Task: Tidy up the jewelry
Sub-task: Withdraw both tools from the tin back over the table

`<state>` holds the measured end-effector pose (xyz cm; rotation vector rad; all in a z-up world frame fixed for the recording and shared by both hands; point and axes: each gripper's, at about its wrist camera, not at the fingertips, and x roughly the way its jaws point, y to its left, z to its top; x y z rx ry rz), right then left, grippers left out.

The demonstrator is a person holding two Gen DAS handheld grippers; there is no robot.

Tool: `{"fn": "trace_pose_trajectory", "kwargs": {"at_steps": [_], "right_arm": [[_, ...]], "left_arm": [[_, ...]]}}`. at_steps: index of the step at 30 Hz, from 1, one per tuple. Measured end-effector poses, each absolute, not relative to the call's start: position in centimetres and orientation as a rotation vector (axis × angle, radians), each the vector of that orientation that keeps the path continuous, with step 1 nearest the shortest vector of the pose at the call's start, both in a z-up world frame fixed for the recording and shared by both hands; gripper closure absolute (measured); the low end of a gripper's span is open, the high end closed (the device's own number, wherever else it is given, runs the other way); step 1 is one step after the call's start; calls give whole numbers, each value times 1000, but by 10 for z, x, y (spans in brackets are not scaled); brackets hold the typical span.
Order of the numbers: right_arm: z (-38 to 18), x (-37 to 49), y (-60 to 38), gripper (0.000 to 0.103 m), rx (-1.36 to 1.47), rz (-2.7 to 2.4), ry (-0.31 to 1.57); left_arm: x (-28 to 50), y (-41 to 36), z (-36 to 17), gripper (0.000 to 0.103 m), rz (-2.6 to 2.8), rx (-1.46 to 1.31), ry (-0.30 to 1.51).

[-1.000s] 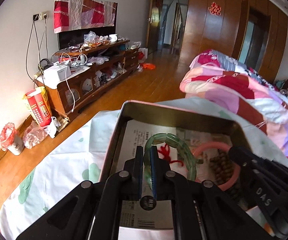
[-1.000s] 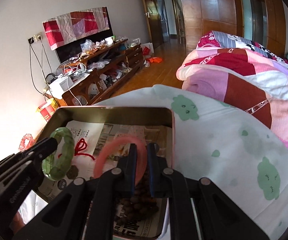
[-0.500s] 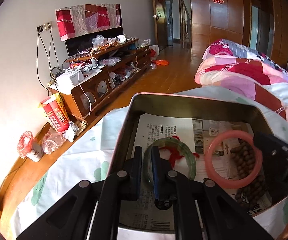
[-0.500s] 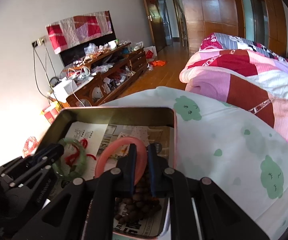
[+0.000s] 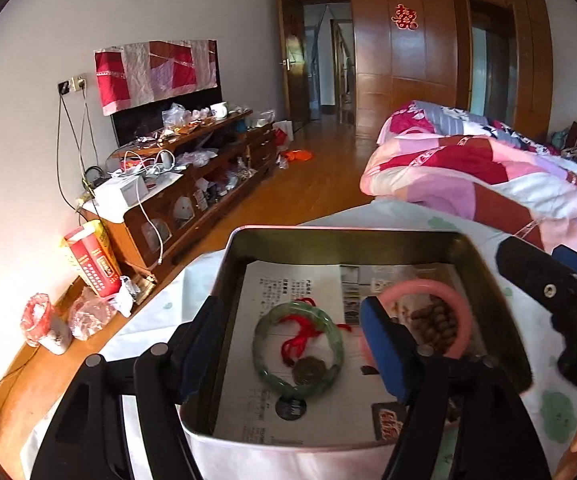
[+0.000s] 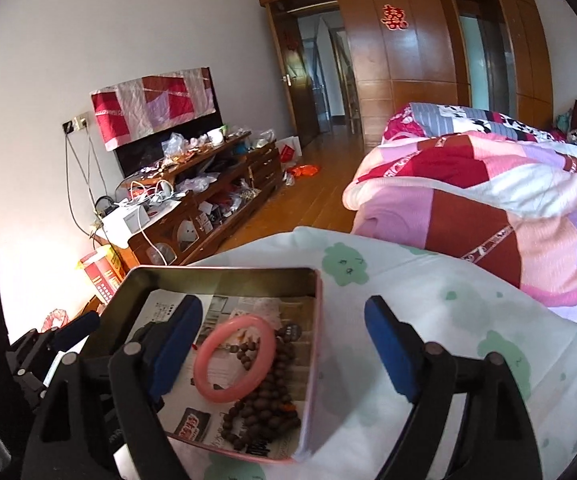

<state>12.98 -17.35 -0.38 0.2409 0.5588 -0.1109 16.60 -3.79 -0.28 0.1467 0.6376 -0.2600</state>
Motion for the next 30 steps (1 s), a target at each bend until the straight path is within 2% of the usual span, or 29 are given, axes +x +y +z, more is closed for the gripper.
{"fn": "trace_pose_trajectory", "kwargs": {"at_steps": [30], "right_arm": [[-12,22,-185,16,230,-174,591]], "left_arm": [[51,-9,5,31,-243,23,649]]}}
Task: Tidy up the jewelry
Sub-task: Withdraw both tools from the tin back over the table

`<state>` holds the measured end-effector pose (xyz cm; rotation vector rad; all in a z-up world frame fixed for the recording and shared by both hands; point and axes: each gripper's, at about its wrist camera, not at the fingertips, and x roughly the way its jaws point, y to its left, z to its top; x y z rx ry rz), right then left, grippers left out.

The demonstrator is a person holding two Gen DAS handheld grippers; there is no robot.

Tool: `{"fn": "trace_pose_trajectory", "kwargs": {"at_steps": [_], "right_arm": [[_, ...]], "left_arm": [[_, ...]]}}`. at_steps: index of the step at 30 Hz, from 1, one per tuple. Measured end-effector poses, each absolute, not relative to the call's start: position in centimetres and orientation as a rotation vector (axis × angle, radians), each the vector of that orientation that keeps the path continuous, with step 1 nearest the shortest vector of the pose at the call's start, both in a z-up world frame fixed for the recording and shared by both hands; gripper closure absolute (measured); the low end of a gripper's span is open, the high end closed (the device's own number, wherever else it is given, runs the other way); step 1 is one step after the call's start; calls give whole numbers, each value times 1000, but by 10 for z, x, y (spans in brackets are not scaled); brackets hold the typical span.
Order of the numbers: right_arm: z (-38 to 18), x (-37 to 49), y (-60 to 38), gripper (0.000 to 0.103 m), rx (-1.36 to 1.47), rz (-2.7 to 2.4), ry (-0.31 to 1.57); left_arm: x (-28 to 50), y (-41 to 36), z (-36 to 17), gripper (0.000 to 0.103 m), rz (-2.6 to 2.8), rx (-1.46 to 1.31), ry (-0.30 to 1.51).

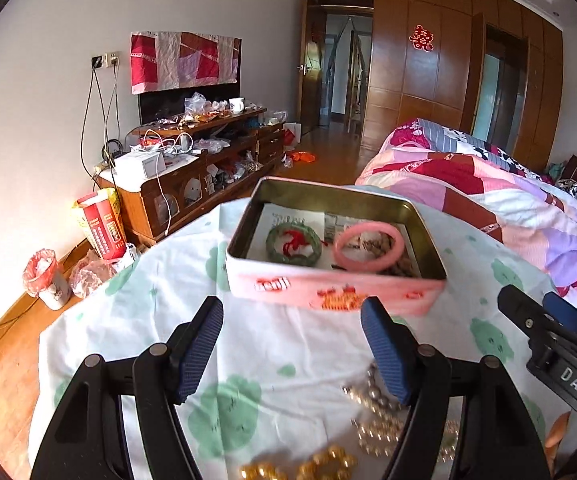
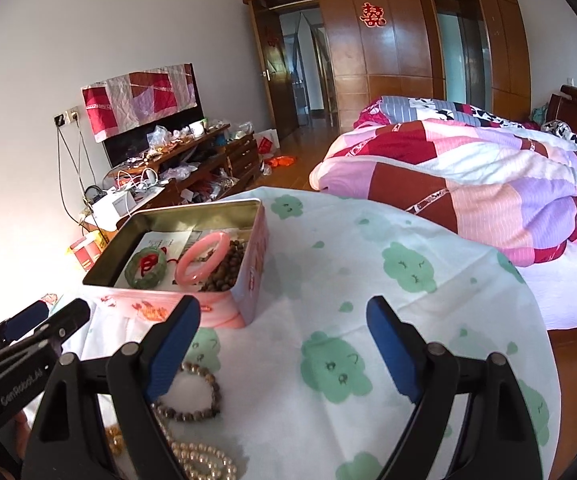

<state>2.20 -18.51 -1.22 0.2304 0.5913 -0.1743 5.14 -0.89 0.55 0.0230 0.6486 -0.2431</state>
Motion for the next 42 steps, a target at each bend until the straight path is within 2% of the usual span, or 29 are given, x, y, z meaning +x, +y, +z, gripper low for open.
{"fn": "trace_pose_trajectory", "kwargs": {"at_steps": [11,23,28,37,40,42], "right_arm": [[-23,1,-181,16,221,-155,630],[-27,-12,-175,16,201,-48,700],[-31,-16,-162,28,145,24,745],[-37,-20,-151,33,104,70,786],[-39,-22,-152,42,102,88,806],[-41,-23,-152,42,101,91,822]], "left_arm": [[26,2,-7,31,-264,49,689],[-7,64,-16,31,-312,3,729],[-18,68,-21,31,-386,-2,760],[-25,59,-23,31,-465,10,788],[-29,58,-21,31,-495,7,795],[-33,57,-23,31,-516,8,810]]}}
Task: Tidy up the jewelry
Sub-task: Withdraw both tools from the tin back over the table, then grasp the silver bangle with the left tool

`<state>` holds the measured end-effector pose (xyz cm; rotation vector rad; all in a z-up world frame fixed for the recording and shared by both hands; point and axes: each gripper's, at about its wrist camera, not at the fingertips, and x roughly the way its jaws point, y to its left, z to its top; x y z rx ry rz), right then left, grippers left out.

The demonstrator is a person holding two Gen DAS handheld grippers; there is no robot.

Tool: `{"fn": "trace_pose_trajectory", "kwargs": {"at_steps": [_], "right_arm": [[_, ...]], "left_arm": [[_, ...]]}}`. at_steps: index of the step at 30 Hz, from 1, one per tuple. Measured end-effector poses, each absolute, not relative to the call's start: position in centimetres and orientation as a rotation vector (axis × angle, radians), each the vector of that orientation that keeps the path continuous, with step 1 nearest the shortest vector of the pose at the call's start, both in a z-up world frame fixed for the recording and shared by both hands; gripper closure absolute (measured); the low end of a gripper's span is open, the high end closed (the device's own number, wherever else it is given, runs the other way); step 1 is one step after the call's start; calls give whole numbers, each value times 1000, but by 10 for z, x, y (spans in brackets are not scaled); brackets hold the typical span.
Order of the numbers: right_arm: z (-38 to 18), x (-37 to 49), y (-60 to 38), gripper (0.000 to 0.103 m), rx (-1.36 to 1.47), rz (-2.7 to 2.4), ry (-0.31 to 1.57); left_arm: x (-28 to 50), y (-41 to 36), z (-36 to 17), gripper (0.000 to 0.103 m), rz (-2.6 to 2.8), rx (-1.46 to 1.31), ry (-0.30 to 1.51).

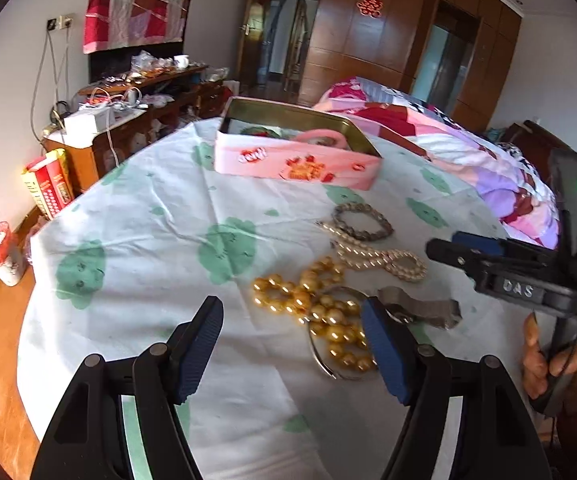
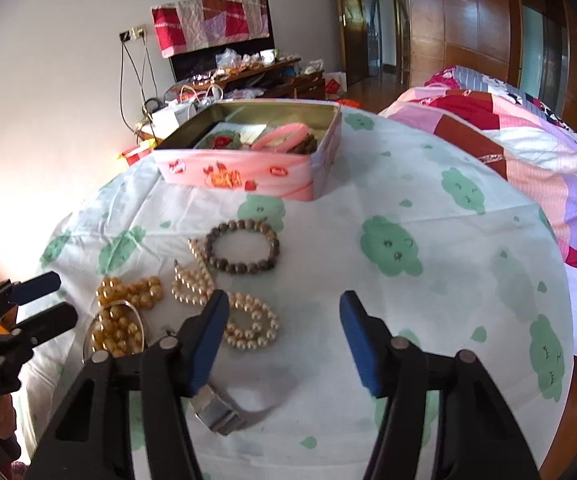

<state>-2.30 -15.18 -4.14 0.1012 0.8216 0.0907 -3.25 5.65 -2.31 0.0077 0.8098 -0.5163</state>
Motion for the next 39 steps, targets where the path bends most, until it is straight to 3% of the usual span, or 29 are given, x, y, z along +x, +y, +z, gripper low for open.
{"fn": "trace_pose_trajectory", "kwargs": {"at_steps": [2,4,6,11,14,22,28,30,39], "right_arm": [[-42,-23,-153,44,108,94,828],[-41,-23,-153,45,110,95,827],[-42,-24,-151,45,106,96,826],[-42,-24,-150,45,110,96,826],[-42,-25,-152,45,120,95,824],[-43,-25,-159,45,149,91,832],[-43,-25,-160,45,154,90,833],[-43,-26,-160,45,156,88,834],[-43,-27,-166,45,189,91,823]], "left_arm": [[-35,54,-27,32,-513,18,827],[-38,52,-31,40,-507,16,847],[-35,49,-39,60,-513,-4,897],[-32,44,-41,69,-507,2,920],[-30,45,-39,80,-518,-17,943],[-24,51,-40,80,-468,-12,965],[-28,23,-42,81,-415,170,926],[-28,18,-43,95,-404,211,906],[-28,38,-36,100,-454,109,868]]}}
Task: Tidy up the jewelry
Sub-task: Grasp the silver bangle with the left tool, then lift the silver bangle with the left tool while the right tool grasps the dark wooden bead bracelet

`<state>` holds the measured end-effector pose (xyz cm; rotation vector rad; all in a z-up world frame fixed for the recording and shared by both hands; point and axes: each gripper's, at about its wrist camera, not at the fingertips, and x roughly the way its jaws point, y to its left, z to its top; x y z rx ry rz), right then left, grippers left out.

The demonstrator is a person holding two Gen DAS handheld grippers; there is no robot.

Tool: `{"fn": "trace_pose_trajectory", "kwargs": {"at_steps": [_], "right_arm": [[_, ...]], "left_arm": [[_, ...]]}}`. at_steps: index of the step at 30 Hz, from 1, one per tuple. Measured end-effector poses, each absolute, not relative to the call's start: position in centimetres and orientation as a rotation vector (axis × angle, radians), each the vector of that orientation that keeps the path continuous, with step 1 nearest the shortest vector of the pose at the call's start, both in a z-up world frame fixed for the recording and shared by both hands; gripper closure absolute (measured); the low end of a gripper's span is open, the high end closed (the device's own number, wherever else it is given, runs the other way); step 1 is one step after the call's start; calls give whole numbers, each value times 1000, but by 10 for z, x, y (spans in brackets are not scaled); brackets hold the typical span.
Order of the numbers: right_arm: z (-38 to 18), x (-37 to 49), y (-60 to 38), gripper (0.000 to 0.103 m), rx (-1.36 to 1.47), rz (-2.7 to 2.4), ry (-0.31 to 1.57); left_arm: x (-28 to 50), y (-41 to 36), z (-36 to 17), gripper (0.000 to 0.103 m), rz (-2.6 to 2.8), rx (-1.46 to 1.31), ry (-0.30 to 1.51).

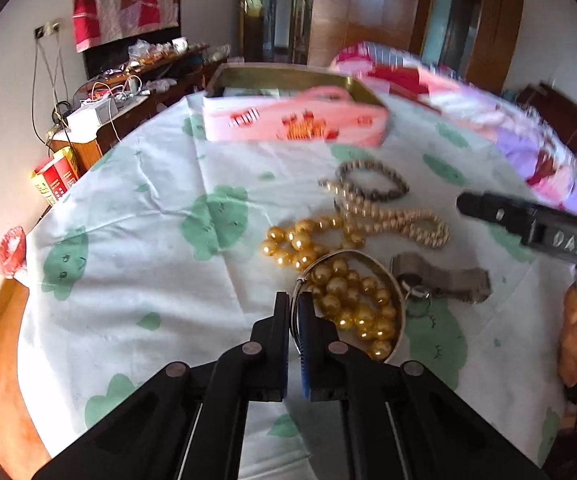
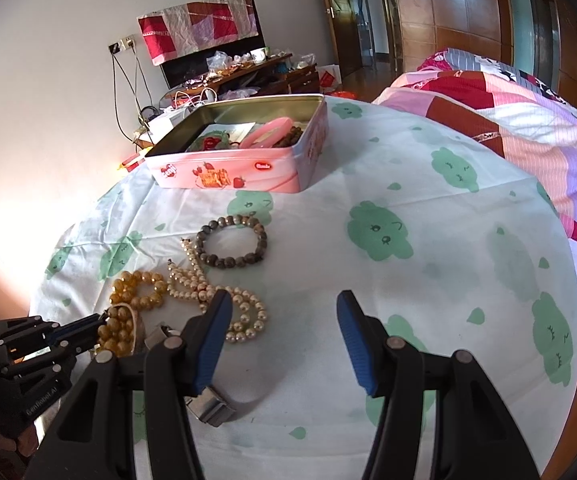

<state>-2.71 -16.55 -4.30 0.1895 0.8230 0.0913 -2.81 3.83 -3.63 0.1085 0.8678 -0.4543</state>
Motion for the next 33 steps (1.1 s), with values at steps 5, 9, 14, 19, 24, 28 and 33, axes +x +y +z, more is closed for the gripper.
{"fn": "trace_pose_trajectory", "kwargs": {"at_steps": [5,9,14,19,24,28,33], "right_arm": [[-43,-28,-168,45,194,93,823],[-43,-28,-168,45,194,91,822],[-39,-18,-165,45,160,84,813],[-36,19,-153,50,107,88,824],[-51,51,-135,61,13,101,881],[-63,53,-125,72,-61,111,912],[-64,50,-131,92,-39,102,906]], "left_arm": [[-31,55,-16,100,-496,-2,783],[-30,64,-4,100,-532,-113,732],[-21,69,7,99,-540,-184,696],[-9,66,11,99,-520,-185,696],[-4,66,12,99,-516,-181,694],[4,66,8,99,-514,-194,707],[7,64,3,99,-494,-165,708]]}}
